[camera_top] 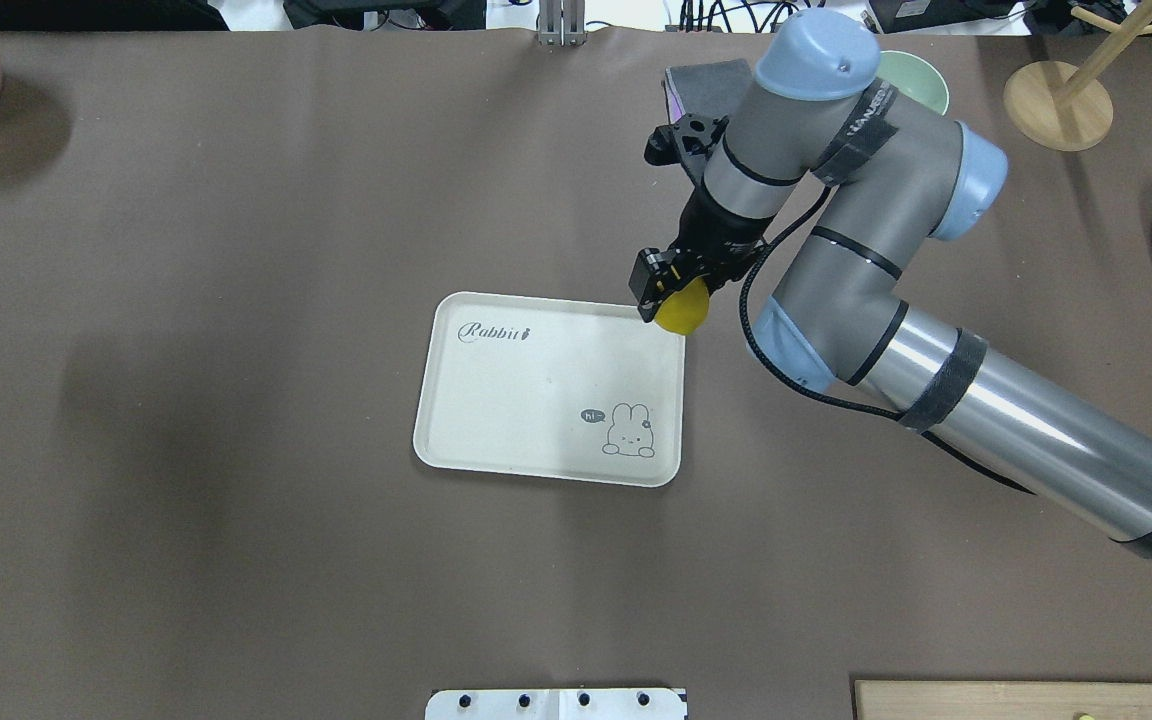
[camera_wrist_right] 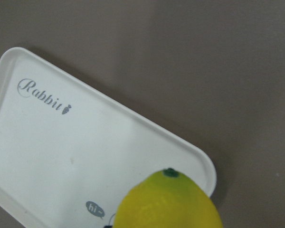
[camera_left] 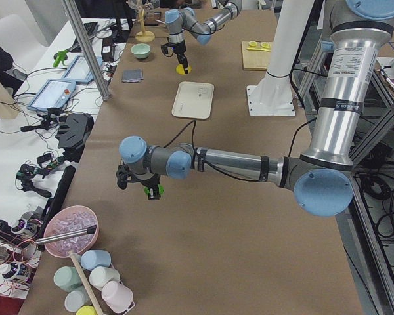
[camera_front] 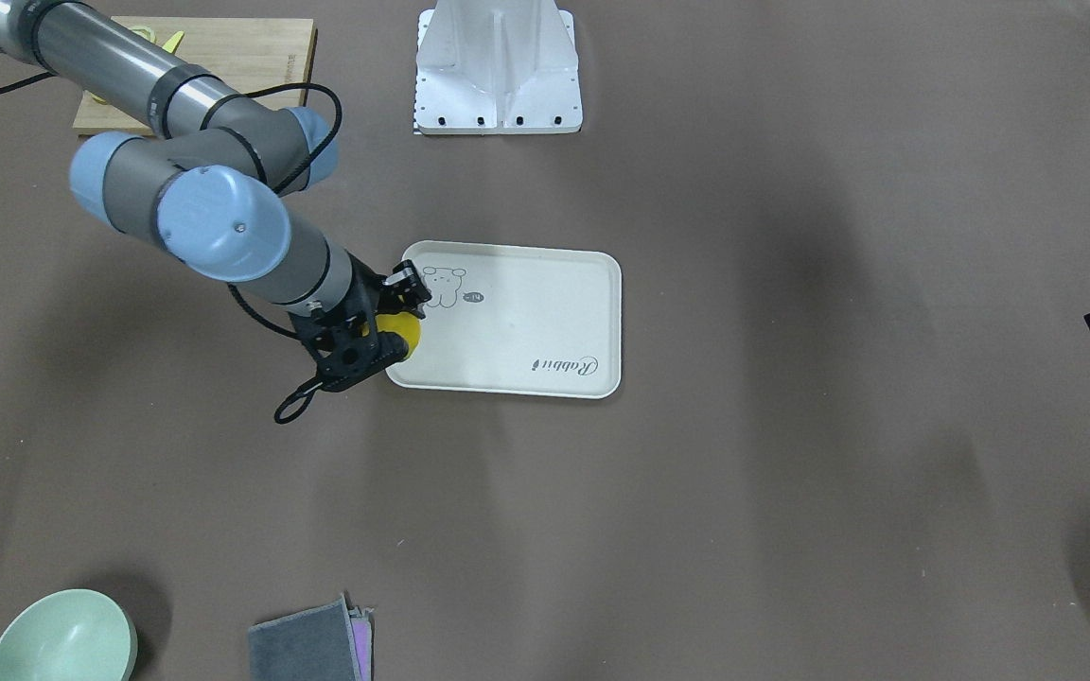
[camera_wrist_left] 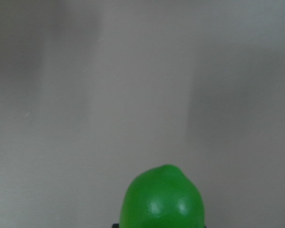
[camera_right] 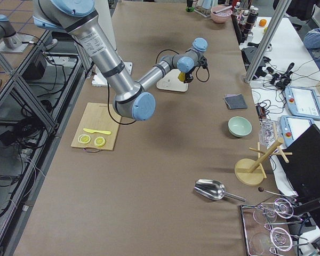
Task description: Place all lemons on tray
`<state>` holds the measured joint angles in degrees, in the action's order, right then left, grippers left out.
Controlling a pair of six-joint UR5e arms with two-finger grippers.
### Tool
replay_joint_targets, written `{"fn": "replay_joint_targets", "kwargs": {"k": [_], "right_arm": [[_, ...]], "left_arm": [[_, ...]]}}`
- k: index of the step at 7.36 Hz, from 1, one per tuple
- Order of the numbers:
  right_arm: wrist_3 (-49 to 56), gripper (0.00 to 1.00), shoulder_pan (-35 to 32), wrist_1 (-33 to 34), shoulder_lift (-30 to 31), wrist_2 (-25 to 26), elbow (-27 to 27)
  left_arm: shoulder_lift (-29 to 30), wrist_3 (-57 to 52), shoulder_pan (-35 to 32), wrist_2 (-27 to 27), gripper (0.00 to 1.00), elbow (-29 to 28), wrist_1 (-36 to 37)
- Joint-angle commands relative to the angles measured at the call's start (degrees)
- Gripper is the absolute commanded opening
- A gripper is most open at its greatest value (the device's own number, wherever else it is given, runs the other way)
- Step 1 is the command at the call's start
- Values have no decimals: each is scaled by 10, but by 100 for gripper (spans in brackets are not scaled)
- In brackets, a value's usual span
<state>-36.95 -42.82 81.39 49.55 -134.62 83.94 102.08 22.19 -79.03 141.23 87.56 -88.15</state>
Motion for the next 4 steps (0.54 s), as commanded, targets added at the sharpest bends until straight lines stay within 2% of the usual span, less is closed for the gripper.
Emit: {"fn": "replay_joint_targets", "kwargs": {"k": [1,2,4], "right_arm": [[-1,26,47,-21,-4,34,-11],[1,27,54,-23,2,39,-11],[2,41,64,-49,7,43,-31]], "left_arm": [[76,113,36,1,0,18,85],[79,185,61,2,0,46,71],[100,286,131,5,0,65,16]]}}
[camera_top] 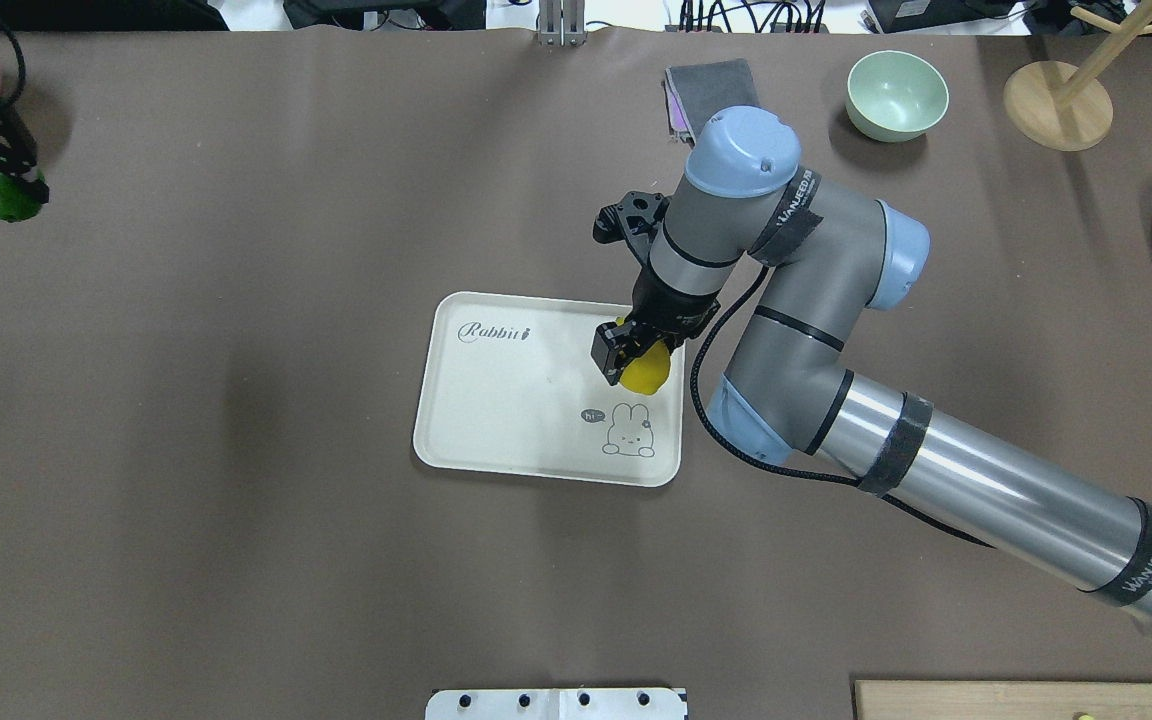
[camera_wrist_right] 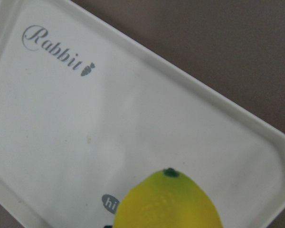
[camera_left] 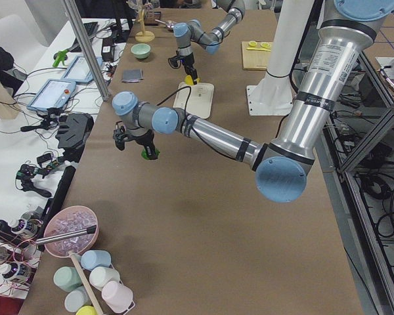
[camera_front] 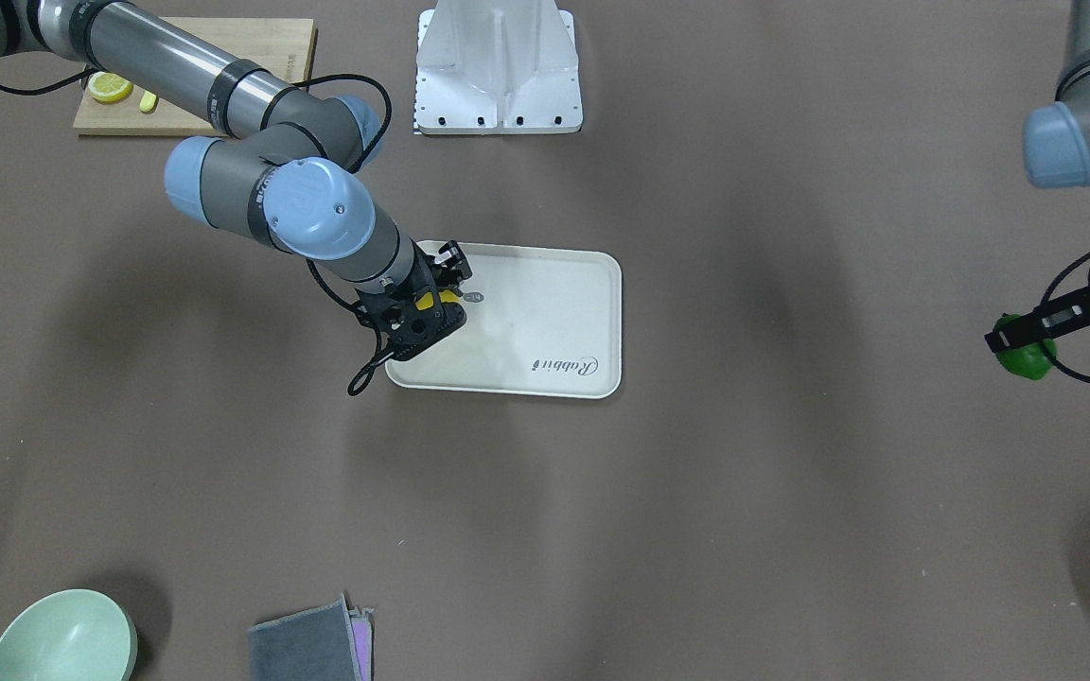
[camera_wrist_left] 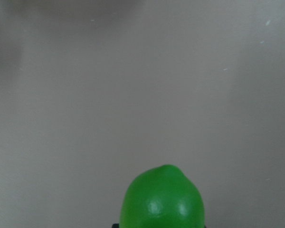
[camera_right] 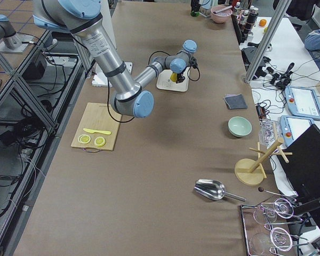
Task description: Place all lemons on tray
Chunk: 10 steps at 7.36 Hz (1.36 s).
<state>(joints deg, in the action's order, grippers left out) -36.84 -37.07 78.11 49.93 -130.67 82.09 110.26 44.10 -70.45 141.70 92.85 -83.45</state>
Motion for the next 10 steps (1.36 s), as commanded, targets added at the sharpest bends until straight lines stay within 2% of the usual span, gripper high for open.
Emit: {"fn": "replay_joint_targets", "kwargs": {"k": [1,2,3,5,6,7,9,10], "right_arm": [[1,72,5,-24,3,3,-20],[1,99,4,-28,3,3,-25],[0,99,-2,-30,3,2,-24],[3,99,-43,-23,-4,-7,-15],[3,99,-56,-23,3,-12,-9],[3,99,-77,-23,10,-19,-9],[22,99,-130,-30,61,-37,6],[65,99,-149,-48,88,-43,14]], "left_arm": [[33,84,75,1,0,23,-49],[30,88,128,-14,0,26,-123],[33,90,154,-38,0,-23,-254],[52,147,172,-40,0,-133,-501],[84,175,198,-49,0,-159,-549],[115,193,223,-88,0,-160,-550],[151,261,265,-93,0,-159,-546],[158,275,282,-93,0,-158,-550]]}}
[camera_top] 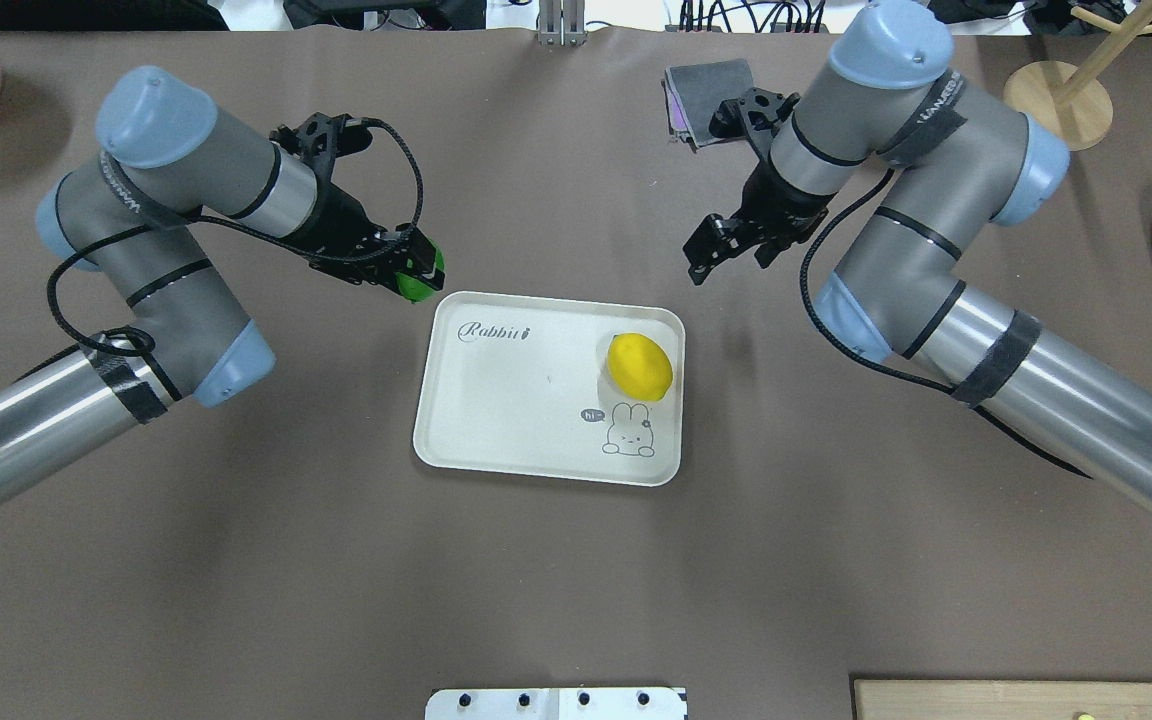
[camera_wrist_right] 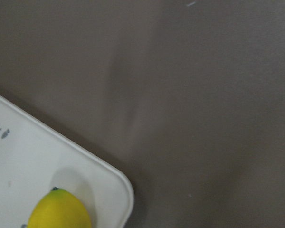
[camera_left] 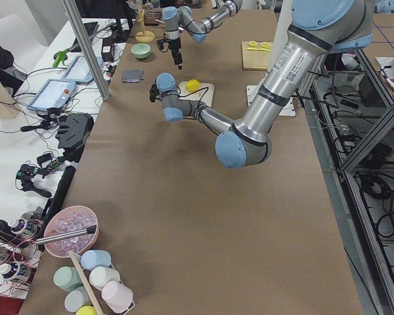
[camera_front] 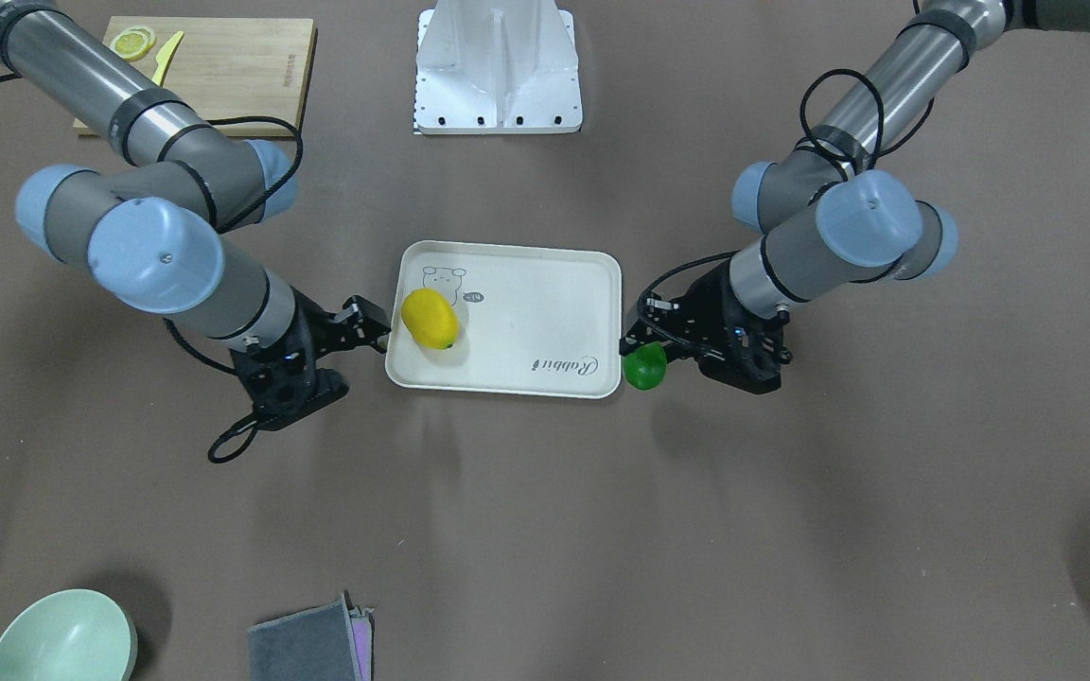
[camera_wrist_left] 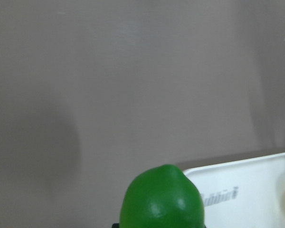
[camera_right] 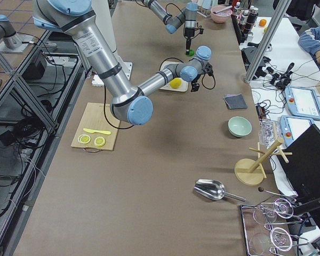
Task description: Place all lemons on tray
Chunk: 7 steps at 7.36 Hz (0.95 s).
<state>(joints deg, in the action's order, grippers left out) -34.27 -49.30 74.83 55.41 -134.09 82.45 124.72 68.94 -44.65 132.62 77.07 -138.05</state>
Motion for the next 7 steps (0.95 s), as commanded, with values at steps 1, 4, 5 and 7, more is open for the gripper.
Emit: {"fn": "replay_joint_targets", "kwargs": {"k": [1,4,5,7], "right_arm": [[52,99,-44,-56,66,-34,11],[54,99,-73,-196,200,-59,59],[69,99,-88,-201,234,-59,94],[119,99,-144,-196,278,-54,100]], "left_arm": [[16,37,44,-3,0,-1,-6],[18,37,74,-3,0,-5,-5],[18,37,86,-19,0,-13,-5],[18,41,93,-27,35,-17,-3]]}}
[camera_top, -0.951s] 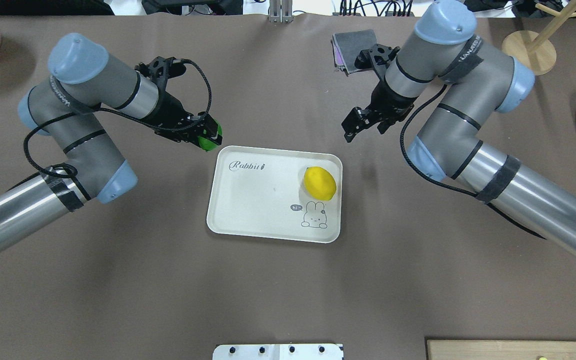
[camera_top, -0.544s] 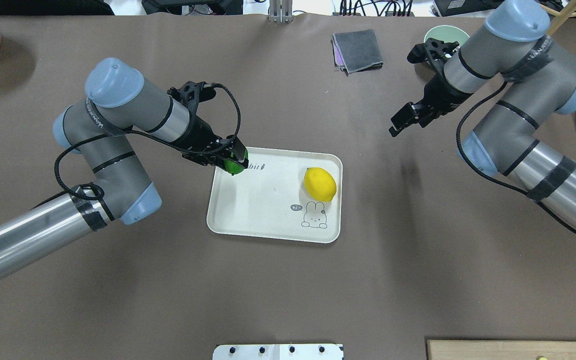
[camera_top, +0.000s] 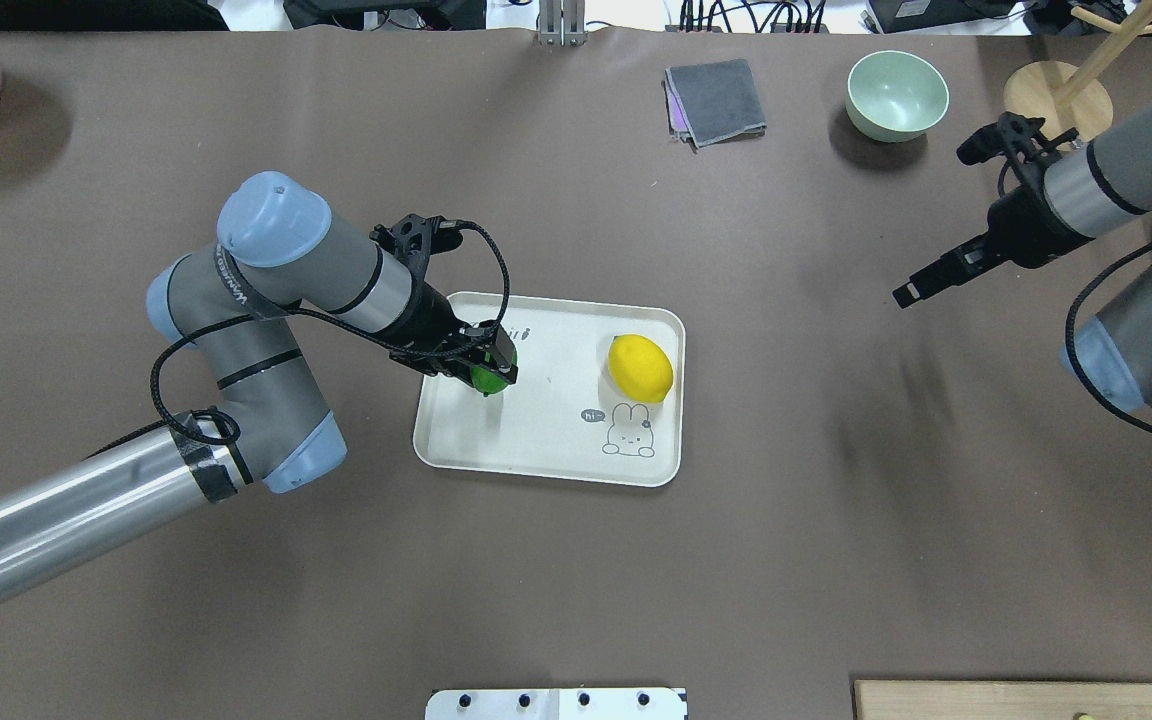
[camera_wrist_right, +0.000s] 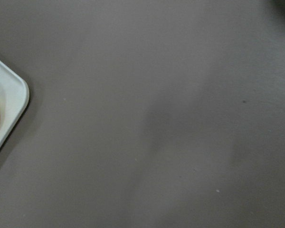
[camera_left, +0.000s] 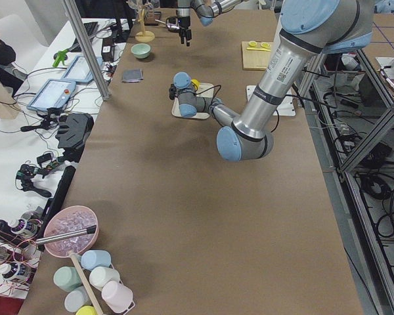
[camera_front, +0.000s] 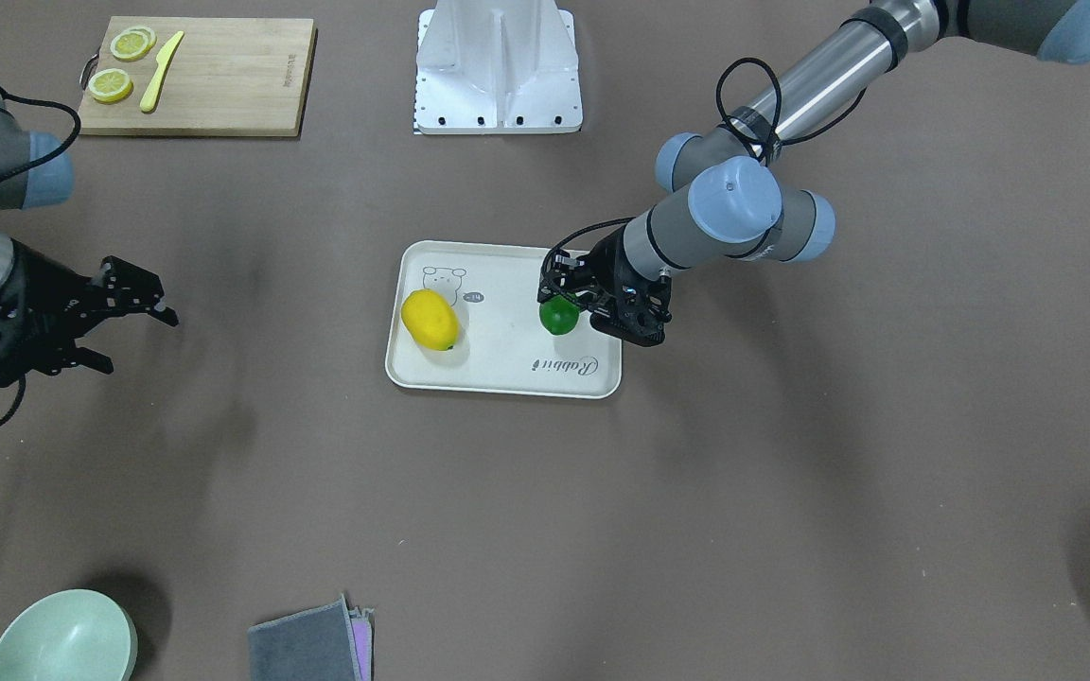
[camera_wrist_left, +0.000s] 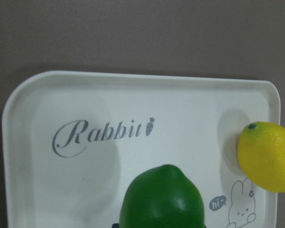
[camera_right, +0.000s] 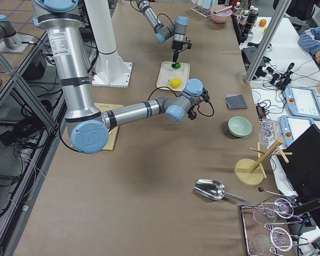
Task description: Place all lemons on tray
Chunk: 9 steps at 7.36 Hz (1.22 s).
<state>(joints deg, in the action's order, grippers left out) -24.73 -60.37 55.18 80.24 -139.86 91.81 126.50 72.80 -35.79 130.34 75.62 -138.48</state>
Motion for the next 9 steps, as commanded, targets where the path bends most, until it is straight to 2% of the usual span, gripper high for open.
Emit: {"fn": "replay_joint_targets", "kwargs": {"k": [1,2,3,4,5,7,8,9], "right_arm": [[24,99,-66,18,51,6,5],[25,99,-91,61,55,6,10],[25,99,-111,115,55,6,24],[25,99,-136,203,52,7,42],[28,99,-153,280,50,15,53],[99,99,-196,378,55,35,54],[151,99,-222,429,54,47,54],[158,99,-232,456,55,47,53]], "left_arm": [[-1,2,4,-4,83,-1,0],[0,2,5,-5,98,1,0],[0,1,5,-5,98,3,1],[1,4,-1,-5,98,15,6],[-5,1,-38,10,98,27,26],[-26,-6,-112,52,98,53,84],[-44,-6,-139,51,98,74,102],[-62,-9,-160,51,98,107,135]]}}
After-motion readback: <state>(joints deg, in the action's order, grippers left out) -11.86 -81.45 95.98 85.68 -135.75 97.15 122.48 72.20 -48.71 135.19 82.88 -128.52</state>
